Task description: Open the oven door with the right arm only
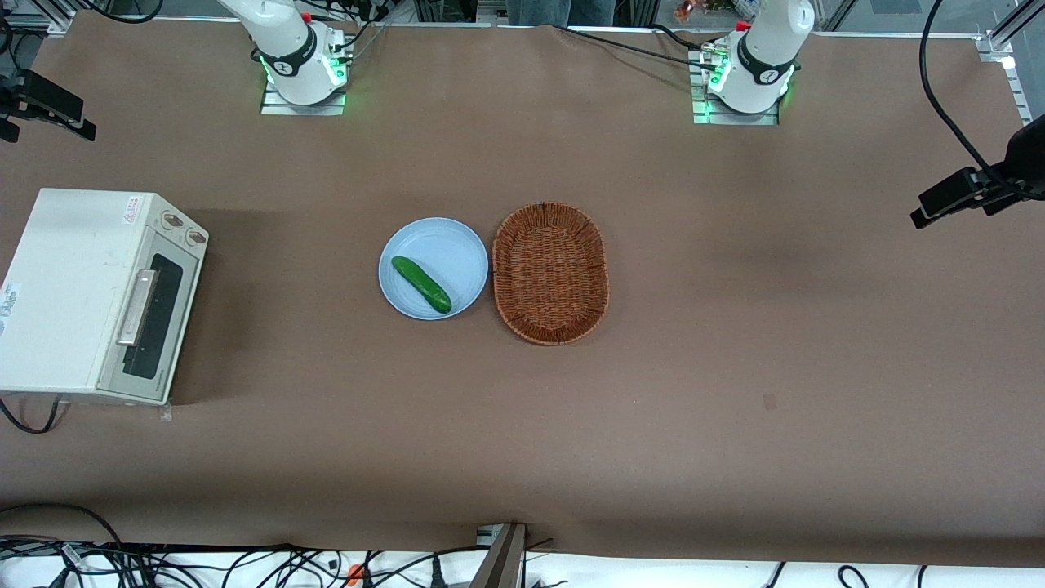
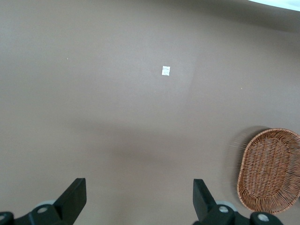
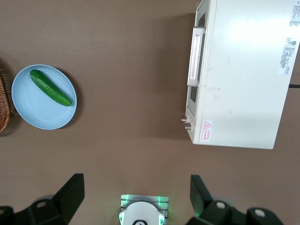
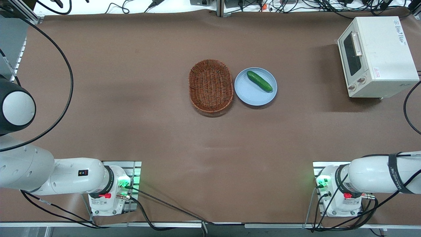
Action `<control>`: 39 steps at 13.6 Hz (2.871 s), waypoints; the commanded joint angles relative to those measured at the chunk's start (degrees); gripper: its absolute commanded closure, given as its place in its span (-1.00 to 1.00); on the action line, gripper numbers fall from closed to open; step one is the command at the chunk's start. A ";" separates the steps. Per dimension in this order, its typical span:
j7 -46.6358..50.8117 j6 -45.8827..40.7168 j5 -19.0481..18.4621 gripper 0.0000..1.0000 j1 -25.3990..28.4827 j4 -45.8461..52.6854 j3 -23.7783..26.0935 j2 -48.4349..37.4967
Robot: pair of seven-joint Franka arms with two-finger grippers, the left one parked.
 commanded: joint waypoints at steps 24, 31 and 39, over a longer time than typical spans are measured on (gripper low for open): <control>-0.06 -0.93 -1.03 -1.00 -0.24 0.53 1.14 0.73; 1.00 -1.11 -0.85 -0.97 2.74 -0.61 1.22 5.12; 4.95 1.18 -6.36 0.12 7.49 -0.62 1.22 14.52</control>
